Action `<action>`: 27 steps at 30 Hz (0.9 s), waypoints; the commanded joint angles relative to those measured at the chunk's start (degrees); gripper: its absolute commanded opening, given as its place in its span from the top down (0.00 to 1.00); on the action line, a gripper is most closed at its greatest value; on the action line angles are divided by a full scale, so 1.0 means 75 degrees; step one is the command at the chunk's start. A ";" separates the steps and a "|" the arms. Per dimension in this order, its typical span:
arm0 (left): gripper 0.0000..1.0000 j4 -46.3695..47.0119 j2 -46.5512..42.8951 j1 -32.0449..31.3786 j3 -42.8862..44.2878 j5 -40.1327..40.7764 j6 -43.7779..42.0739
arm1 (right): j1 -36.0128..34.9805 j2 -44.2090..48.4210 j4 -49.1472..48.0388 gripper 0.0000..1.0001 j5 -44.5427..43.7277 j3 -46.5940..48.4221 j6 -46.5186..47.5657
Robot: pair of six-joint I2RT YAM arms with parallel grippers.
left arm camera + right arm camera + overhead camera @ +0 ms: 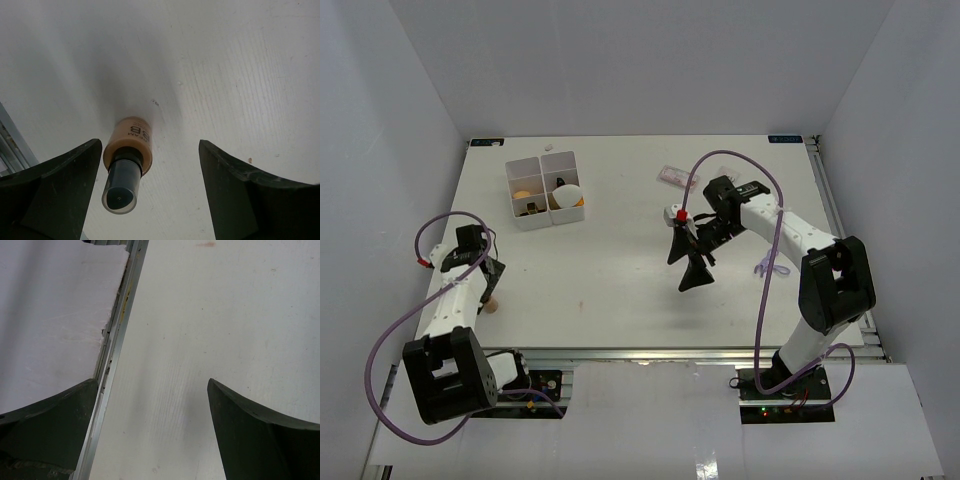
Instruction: Organize the makeup
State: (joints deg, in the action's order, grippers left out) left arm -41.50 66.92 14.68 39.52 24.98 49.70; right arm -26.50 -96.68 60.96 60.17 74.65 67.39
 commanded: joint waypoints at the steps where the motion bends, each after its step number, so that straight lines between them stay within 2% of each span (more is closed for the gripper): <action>1: 0.12 0.0213 -0.0003 0.0047 -0.0136 -0.0232 -0.0117 | 0.0082 -0.0023 0.0286 0.03 0.0350 0.0394 0.0226; 6: 0.16 0.0278 0.0071 0.0047 -0.0178 -0.0368 -0.0130 | 0.0118 0.0042 0.0297 0.03 0.0391 0.0370 0.0237; 14: 0.28 0.0330 0.0081 0.0070 -0.0216 -0.0393 -0.0148 | 0.0168 0.0133 0.0319 0.03 0.0459 0.0306 0.0269; 19: 0.45 0.0330 0.0054 0.0070 -0.0218 -0.0410 -0.0178 | 0.0190 0.0231 0.0335 0.03 0.0538 0.0218 0.0328; 23: 0.64 0.0354 0.0007 0.0058 -0.0206 -0.0452 -0.0230 | 0.0217 0.0294 0.0464 0.03 0.0639 0.0206 0.0532; 25: 0.69 0.0386 -0.0025 0.0058 -0.0206 -0.0589 -0.0304 | 0.0227 0.0325 0.0570 0.02 0.0713 0.0195 0.0617; 27: 0.71 0.0451 -0.0140 0.0058 -0.0188 -0.0799 -0.0435 | 0.0240 0.0391 0.0639 0.10 0.0774 0.0188 0.0743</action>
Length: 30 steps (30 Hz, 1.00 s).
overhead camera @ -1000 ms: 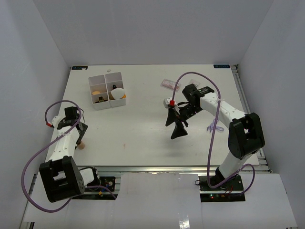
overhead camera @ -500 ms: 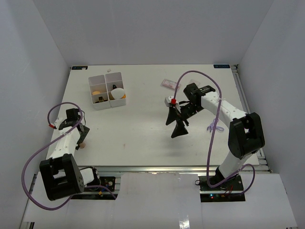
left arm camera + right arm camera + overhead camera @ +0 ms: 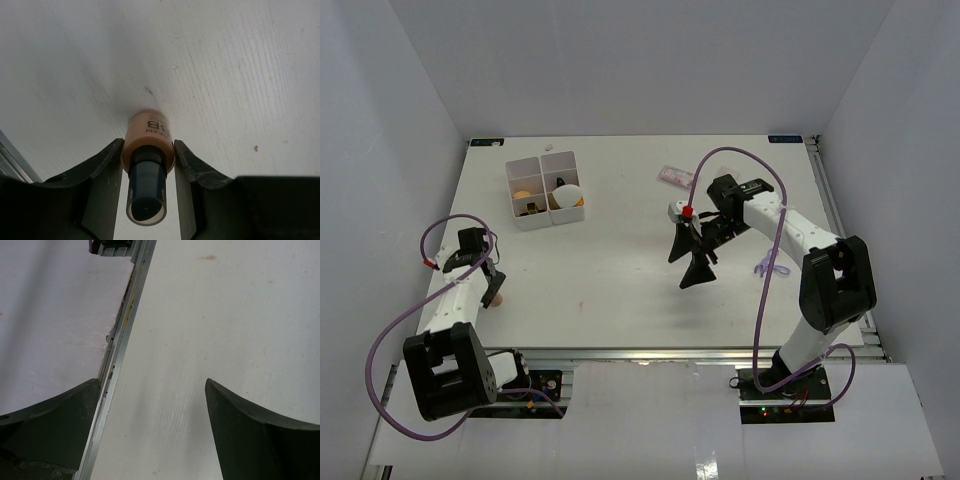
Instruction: Organize the makeup
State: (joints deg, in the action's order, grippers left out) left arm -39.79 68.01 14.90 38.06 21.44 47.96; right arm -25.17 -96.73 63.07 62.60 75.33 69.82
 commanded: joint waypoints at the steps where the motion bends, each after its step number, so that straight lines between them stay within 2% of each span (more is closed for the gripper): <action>1: 0.72 0.0317 -0.0360 0.0030 0.0020 -0.0546 -0.0306 | 0.0063 0.0438 0.0364 0.10 0.0470 0.0084 0.0454; 5: 0.78 0.0607 -0.0748 0.0030 0.0259 -0.1699 -0.0663 | 0.0052 0.0608 0.0269 0.10 0.0450 -0.0003 0.0406; 7: 0.81 0.0703 -0.0890 0.0041 0.0439 -0.2594 -0.0738 | 0.0063 0.0797 -0.0042 0.10 0.0227 -0.0110 -0.0120; 9: 0.83 0.0846 -0.0970 0.0034 0.0811 -0.3470 -0.0913 | 0.0063 0.1026 -0.0627 0.10 0.0006 -0.0297 -0.0649; 14: 0.86 0.0945 -0.0623 -0.0062 0.2039 -0.4804 -0.1307 | 0.0089 0.1465 -0.1596 0.10 -0.0292 -0.0911 -0.1448; 22: 0.89 0.0864 0.0717 -0.0994 0.4451 -0.4675 -0.1791 | 0.0145 0.1488 -0.2067 0.10 -0.0189 -0.1516 -0.1372; 30: 0.89 0.0833 0.2684 -0.1724 0.6113 -0.4226 -0.1965 | 0.0145 0.1694 -0.2069 0.10 -0.0120 -0.1747 -0.1177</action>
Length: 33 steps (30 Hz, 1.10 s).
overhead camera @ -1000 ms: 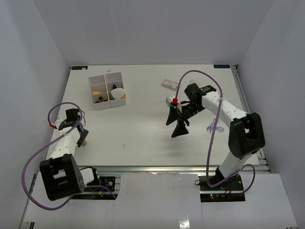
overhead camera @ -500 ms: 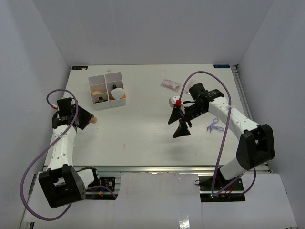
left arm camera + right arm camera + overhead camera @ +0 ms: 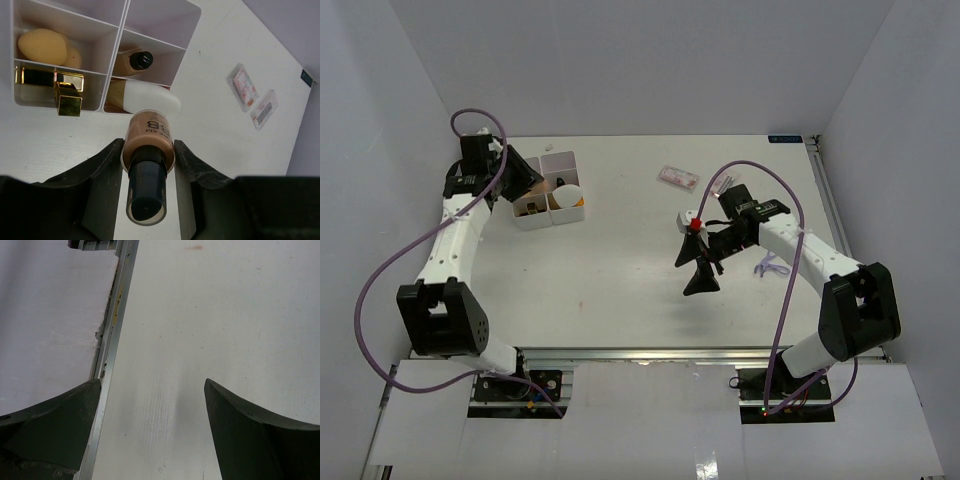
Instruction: Organize the makeup
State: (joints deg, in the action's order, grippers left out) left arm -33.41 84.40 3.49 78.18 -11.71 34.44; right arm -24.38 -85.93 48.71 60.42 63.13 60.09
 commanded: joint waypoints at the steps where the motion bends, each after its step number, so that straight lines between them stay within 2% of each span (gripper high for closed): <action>1: 0.89 -0.0035 0.0673 -0.0256 0.0972 0.0283 -0.0174 | 0.0044 0.0274 -0.0150 0.10 0.0147 -0.0140 0.0141; 6: 0.90 -0.0265 0.1562 -0.0337 0.1700 0.0825 -0.0329 | 0.0063 0.0301 -0.0146 0.10 0.0057 -0.0199 0.0203; 15: 0.90 -0.0561 0.2737 -0.0840 0.2793 0.1157 -0.0612 | 0.0139 0.0307 -0.0155 0.10 0.0077 -0.0231 0.0221; 33: 0.90 -0.0844 0.3231 -0.1068 0.3366 0.2301 -0.1127 | 0.0298 0.0222 -0.0143 0.10 0.0133 -0.0261 0.0226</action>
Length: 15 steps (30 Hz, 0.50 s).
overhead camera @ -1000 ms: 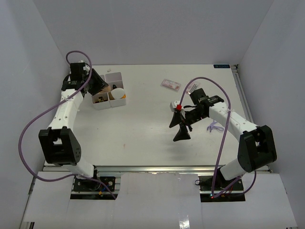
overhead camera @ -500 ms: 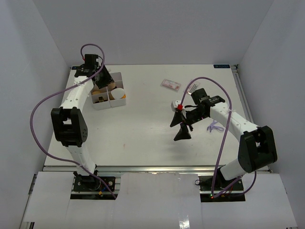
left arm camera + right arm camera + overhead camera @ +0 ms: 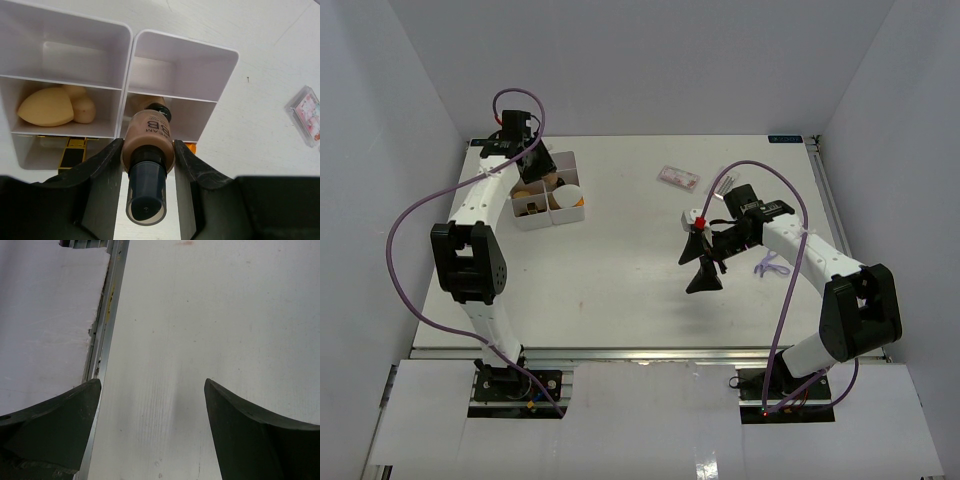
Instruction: Organize the makeup
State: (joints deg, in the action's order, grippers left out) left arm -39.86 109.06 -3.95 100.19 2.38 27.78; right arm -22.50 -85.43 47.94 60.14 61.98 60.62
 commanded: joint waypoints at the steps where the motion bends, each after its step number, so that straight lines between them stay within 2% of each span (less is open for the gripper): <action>1: 0.90 -0.0014 -0.0025 -0.0097 0.0496 0.0500 -0.0254 | 0.0047 0.0152 -0.0034 0.10 0.0173 -0.0100 0.0156; 15: 0.89 -0.0357 0.0564 -0.0822 0.1220 0.1950 -0.0780 | 0.0123 0.0181 -0.0029 0.10 0.0243 -0.0113 0.0156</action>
State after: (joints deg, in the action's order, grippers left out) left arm -42.57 114.00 -8.55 105.65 11.56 24.08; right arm -21.95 -85.43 47.92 60.19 61.95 60.62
